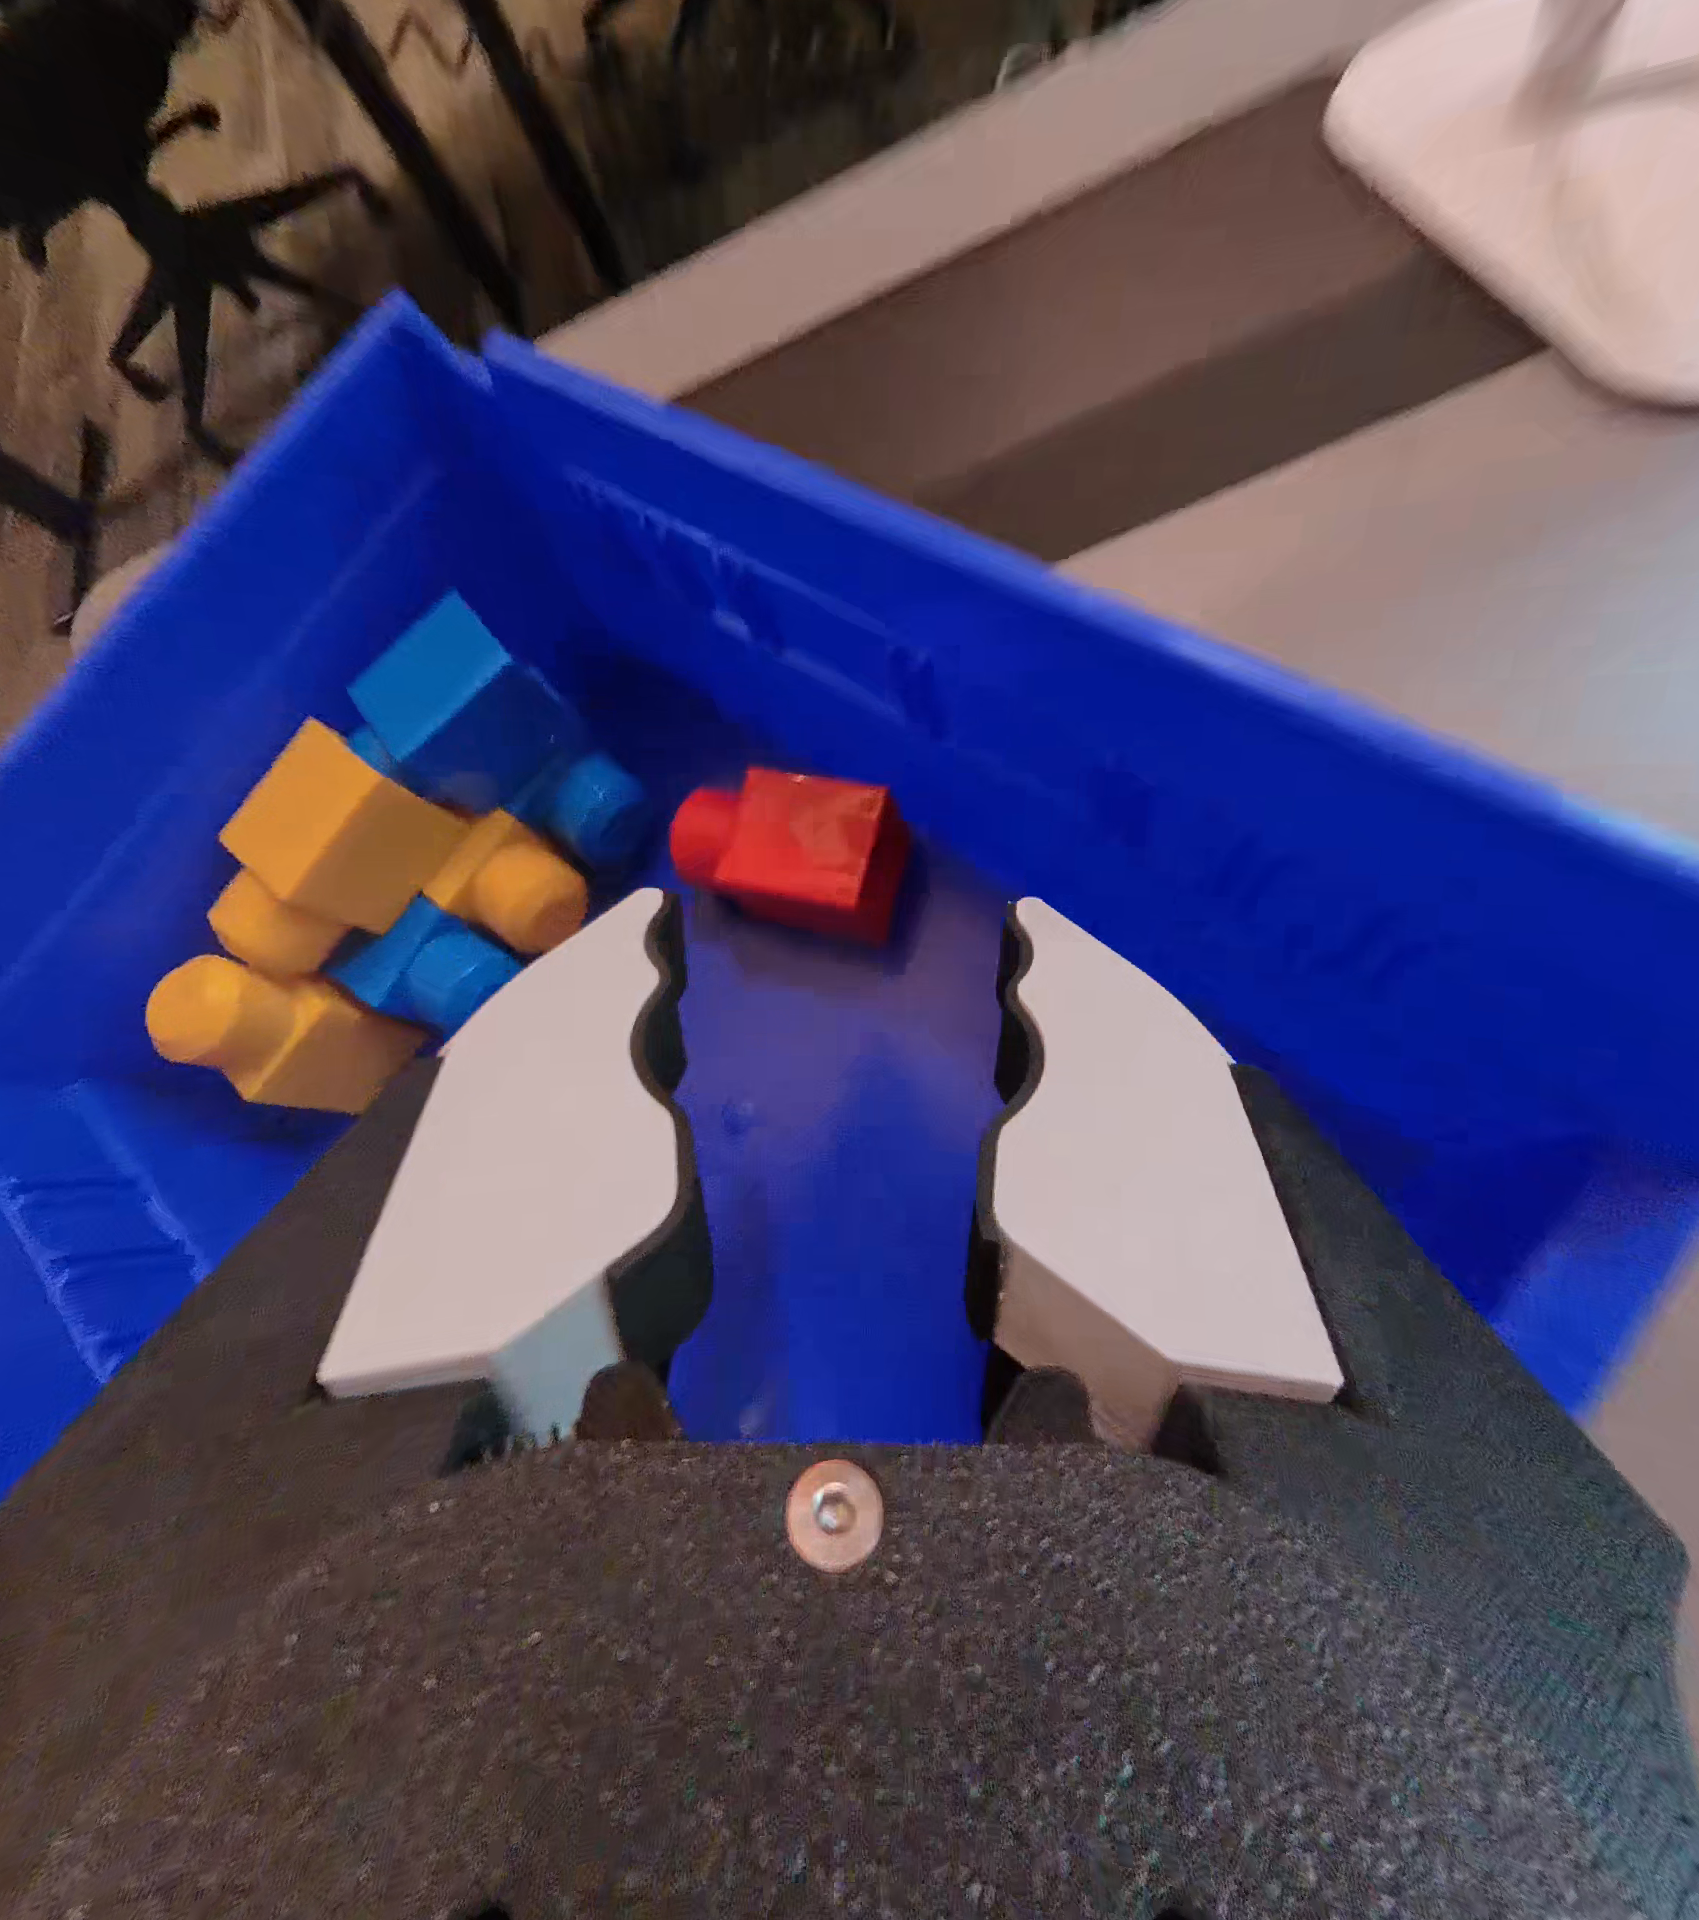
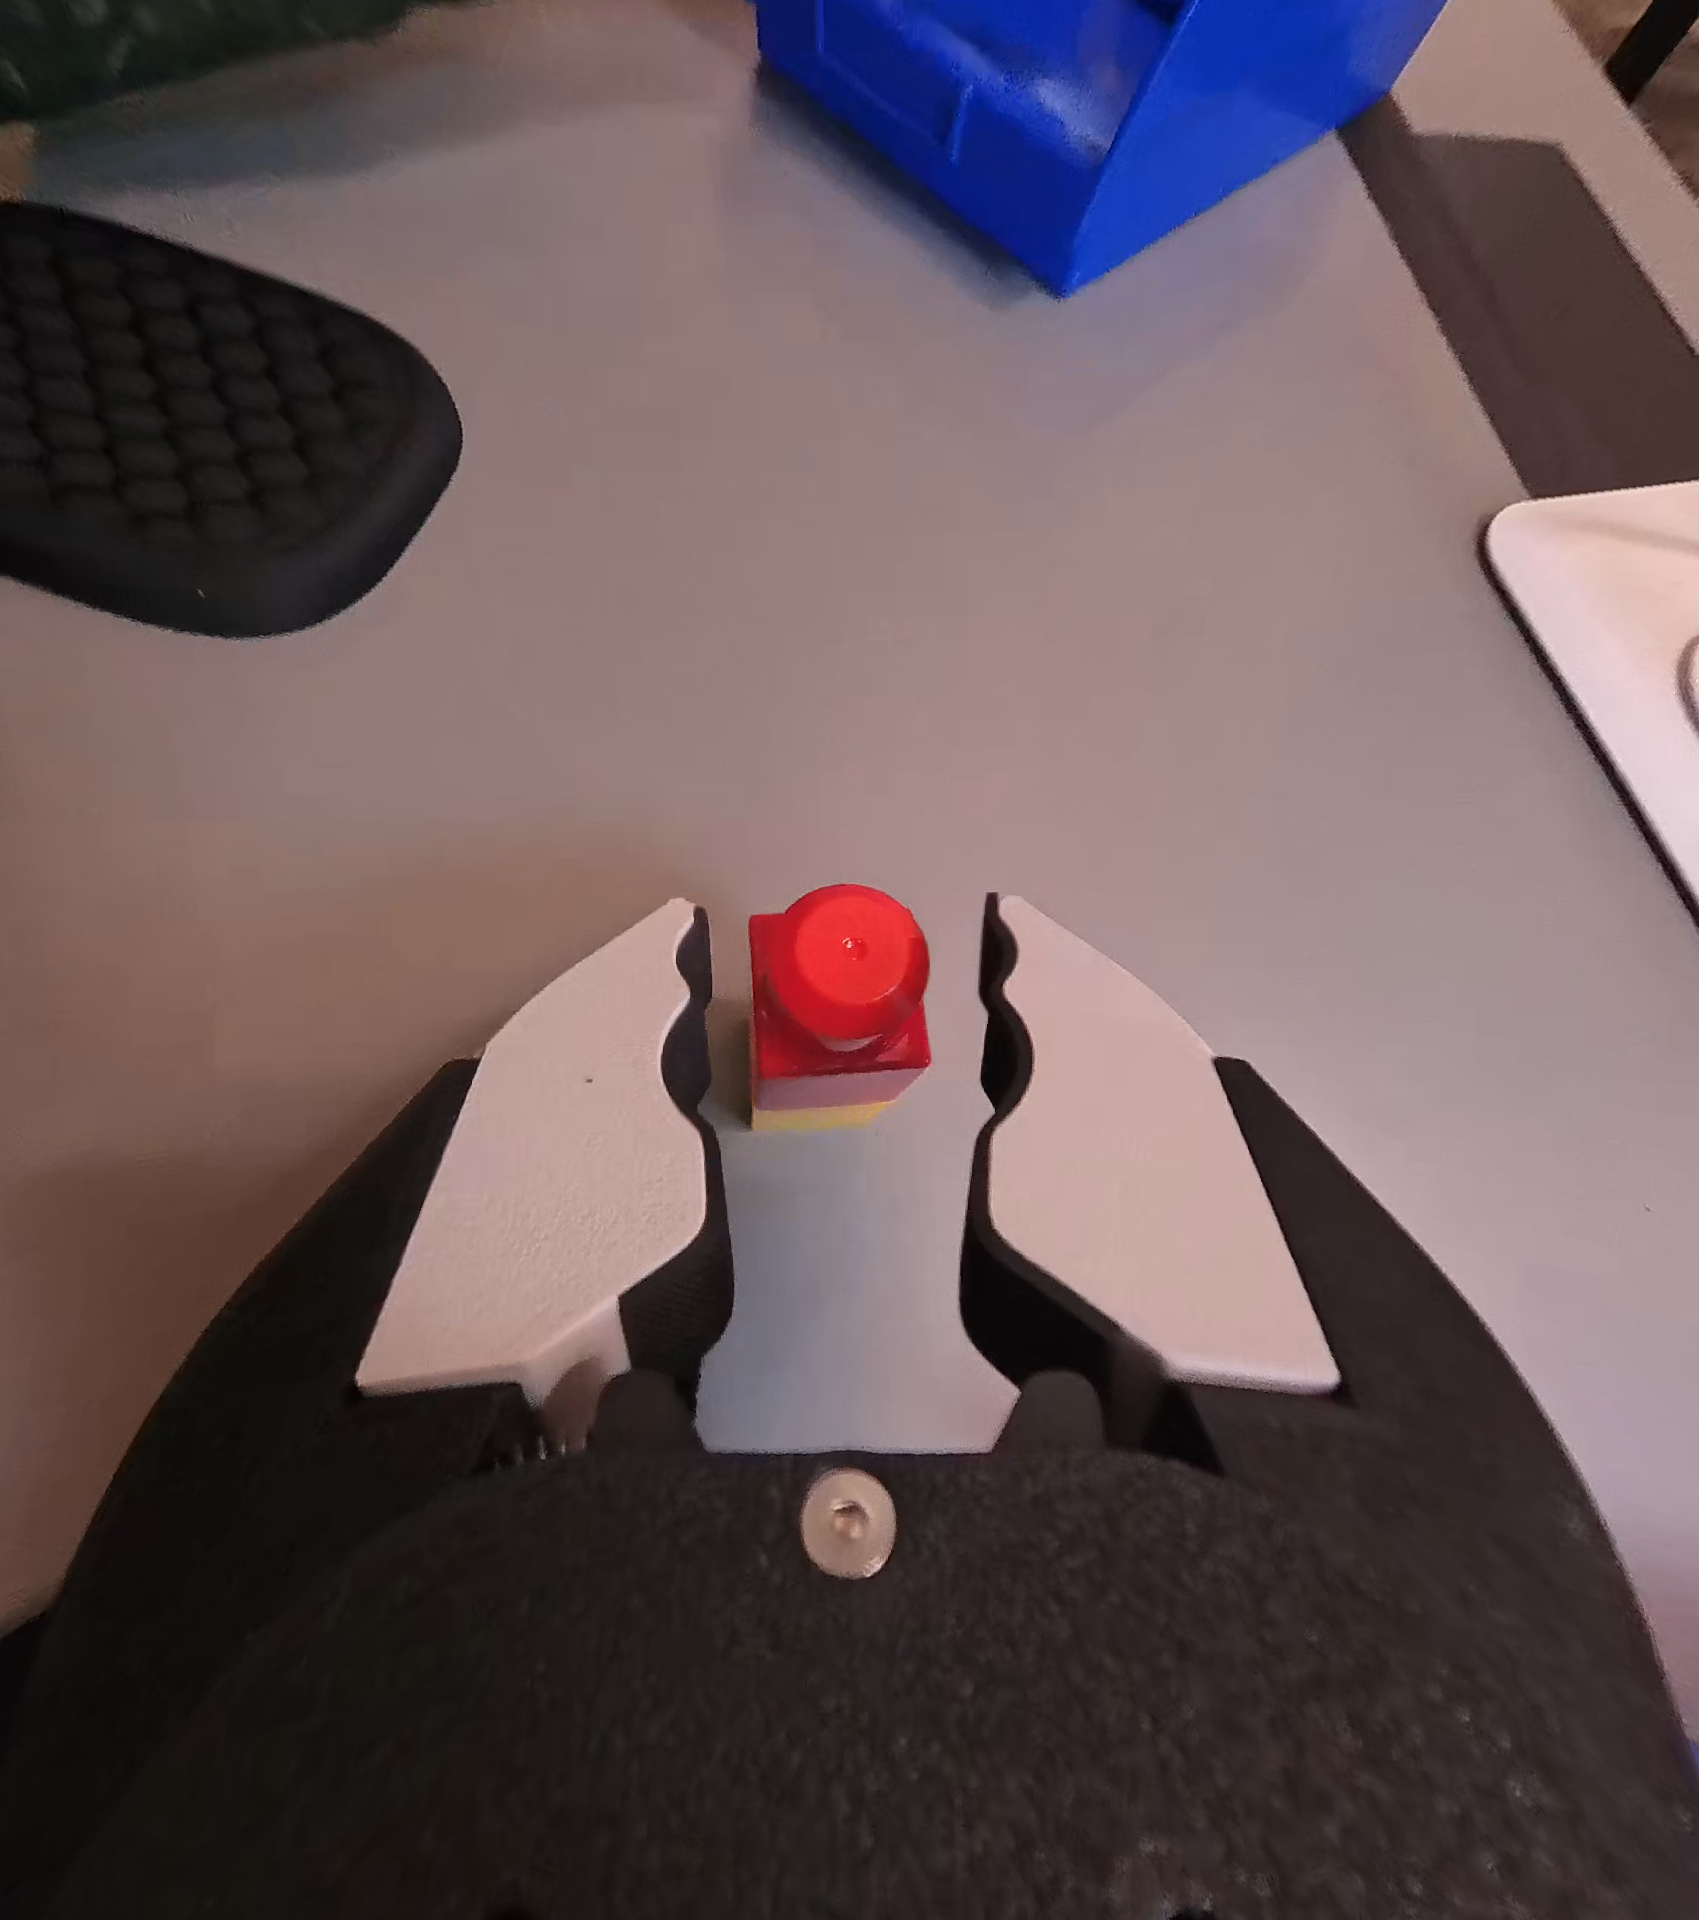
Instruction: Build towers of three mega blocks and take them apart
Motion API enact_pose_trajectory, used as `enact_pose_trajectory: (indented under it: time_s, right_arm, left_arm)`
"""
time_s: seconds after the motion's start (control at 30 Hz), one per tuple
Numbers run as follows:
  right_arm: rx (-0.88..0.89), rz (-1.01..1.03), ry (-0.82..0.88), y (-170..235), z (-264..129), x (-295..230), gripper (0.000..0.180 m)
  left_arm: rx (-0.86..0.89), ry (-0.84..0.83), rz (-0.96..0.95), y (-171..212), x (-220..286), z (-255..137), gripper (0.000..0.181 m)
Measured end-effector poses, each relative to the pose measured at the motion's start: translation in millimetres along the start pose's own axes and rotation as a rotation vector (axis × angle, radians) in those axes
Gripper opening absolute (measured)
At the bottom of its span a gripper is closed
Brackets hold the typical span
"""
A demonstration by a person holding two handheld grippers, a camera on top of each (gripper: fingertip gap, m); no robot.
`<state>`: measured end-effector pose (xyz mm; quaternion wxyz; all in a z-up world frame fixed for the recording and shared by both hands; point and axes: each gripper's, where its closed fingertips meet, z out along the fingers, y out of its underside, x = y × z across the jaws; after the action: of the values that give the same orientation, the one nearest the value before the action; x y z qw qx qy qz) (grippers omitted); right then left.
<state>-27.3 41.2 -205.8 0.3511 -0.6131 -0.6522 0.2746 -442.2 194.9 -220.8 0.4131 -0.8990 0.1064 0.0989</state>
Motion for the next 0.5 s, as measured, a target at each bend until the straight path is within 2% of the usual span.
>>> enact_pose_trajectory:
  time_s: [0.17, 0.3, 0.37, 0.5]
  right_arm:
    - [0.086, 0.015, 0.024, -10.5, -9.5, 3.4, 0.050]
    - [0.128, 0.030, 0.041, -12.0, -13.5, 5.7, 0.048]
    - [0.149, 0.038, 0.045, -13.0, -16.1, 6.5, 0.046]
    - [0.216, 0.051, 0.080, -21.9, -24.0, 13.3, 0.043]
  left_arm:
    - [-0.143, -0.083, 0.085, 22.3, -8.1, 44.3, 0.056]
    - [-0.197, -0.207, 0.230, 25.6, -22.0, 55.0, 0.034]
    - [-0.153, -0.278, 0.240, 15.6, -30.3, 45.2, 0.010]
    - [0.080, -0.241, 0.068, -18.4, -25.2, 9.7, 0.009]
